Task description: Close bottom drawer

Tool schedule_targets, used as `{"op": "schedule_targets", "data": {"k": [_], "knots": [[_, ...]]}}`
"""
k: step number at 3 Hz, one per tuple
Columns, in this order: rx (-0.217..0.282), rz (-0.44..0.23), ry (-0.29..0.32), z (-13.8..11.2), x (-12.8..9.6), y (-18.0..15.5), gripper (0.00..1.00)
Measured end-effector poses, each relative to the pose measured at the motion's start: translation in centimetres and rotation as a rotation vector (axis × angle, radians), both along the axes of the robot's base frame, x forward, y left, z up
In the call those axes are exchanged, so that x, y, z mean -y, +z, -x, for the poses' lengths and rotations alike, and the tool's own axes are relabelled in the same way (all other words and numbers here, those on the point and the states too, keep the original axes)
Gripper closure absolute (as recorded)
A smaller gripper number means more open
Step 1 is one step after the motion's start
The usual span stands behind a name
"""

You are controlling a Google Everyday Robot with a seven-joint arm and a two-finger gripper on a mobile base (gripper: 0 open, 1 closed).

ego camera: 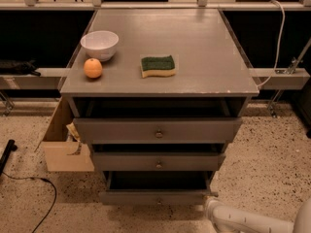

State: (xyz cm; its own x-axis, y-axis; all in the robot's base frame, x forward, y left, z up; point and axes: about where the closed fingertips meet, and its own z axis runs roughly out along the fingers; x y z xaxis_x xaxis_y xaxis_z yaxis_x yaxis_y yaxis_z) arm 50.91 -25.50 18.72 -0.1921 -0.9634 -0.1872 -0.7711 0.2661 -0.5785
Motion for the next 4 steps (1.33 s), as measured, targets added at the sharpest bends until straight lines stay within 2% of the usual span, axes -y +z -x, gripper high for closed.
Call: {"op": "schedule_targets", "data": {"k": [2, 4], "knots": [[-0.019, 0.01, 0.001, -0.2, -0.3, -0.7, 1.0], [-0.081, 0.038, -0.004, -1.6, -1.0, -3.4, 1.0]]}}
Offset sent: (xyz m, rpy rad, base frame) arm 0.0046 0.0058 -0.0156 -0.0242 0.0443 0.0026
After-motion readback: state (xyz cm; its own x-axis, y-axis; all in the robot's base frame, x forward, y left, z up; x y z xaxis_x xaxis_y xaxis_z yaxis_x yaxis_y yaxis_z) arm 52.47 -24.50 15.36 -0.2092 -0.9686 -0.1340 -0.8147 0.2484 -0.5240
